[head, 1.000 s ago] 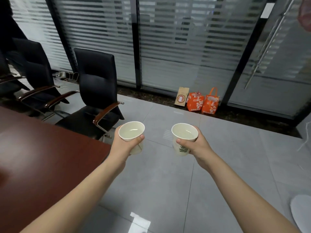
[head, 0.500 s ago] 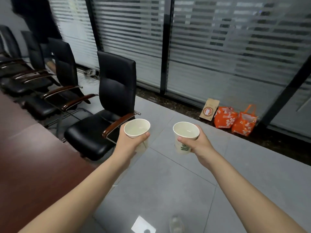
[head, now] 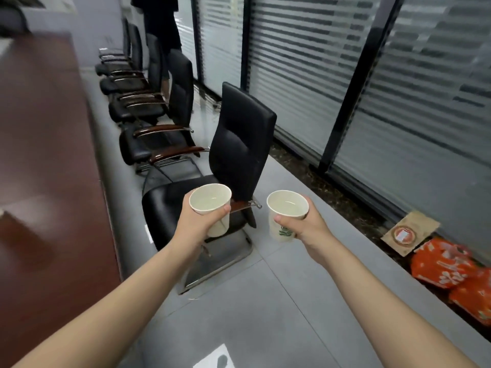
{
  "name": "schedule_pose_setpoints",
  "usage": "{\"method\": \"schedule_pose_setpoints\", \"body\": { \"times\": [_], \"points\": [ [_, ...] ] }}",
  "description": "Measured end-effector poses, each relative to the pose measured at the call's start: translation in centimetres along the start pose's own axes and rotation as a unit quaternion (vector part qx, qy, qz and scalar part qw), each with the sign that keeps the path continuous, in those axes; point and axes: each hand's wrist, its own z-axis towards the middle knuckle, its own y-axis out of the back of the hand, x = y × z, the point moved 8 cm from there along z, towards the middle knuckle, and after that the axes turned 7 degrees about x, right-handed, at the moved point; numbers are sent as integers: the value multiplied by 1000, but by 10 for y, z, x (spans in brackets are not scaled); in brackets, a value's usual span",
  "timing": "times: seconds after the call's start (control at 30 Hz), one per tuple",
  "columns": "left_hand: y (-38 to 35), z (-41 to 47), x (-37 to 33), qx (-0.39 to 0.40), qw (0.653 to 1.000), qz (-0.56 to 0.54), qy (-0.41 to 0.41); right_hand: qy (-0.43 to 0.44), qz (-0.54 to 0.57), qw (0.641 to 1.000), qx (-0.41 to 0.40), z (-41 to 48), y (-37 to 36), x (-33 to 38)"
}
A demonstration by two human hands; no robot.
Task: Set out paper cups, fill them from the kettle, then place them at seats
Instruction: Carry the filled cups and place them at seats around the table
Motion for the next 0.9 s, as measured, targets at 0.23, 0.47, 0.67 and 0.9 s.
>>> {"method": "schedule_pose_setpoints", "body": {
  "times": [0.23,0.47,0.67,0.9],
  "points": [
    [38,56,8,-90,996,-2,3,-12,-19,997,68,99,-36,6],
    [116,126,30,-179,984,9,14,0,-50,990,131,217,-97,7],
    [187,166,36,-260,965,2,23,3,-40,976,214,301,-169,13],
    [267,178,32,-367,930,8,8,-6,-25,953,303,368,-265,13]
  ]
}}
